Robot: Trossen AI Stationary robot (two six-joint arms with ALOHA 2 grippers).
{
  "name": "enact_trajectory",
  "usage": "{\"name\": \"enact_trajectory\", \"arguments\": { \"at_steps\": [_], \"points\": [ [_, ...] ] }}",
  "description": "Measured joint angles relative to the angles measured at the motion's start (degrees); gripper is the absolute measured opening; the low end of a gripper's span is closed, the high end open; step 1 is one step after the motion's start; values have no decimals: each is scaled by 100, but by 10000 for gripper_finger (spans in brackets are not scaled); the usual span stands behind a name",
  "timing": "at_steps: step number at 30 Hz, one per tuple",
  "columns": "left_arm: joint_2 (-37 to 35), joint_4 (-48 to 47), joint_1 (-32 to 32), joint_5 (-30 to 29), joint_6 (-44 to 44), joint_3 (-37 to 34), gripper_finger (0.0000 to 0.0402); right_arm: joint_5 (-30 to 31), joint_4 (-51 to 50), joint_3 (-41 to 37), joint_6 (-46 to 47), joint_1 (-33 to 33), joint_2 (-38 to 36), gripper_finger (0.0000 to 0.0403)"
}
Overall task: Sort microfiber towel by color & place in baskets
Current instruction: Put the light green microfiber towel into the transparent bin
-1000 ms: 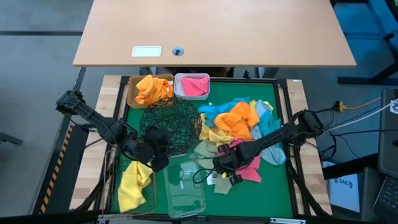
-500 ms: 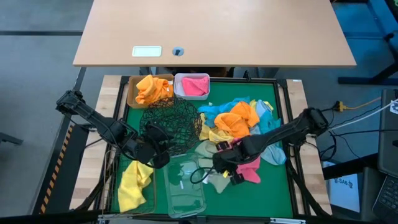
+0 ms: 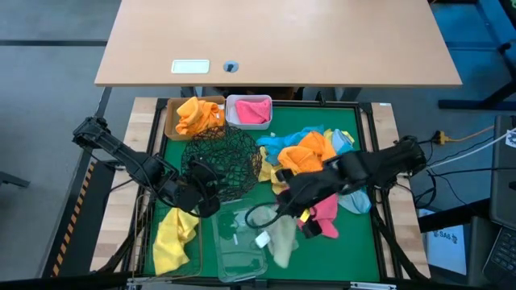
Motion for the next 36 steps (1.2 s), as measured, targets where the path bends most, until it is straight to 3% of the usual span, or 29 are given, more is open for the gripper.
{"name": "enact_trajectory", "arguments": {
  "at_steps": [7,20,36],
  "points": [
    [0,-3,-2,-2,0,0,119,-9,452,975,-2,0,-2,2],
    [0,-11,-1,0,3,0,119,-465,1976,1115,-299,0,197,2],
    [0,-57,0,7,172,2,119,-613,1621,1113,-546,0,1451,3]
  ]
}}
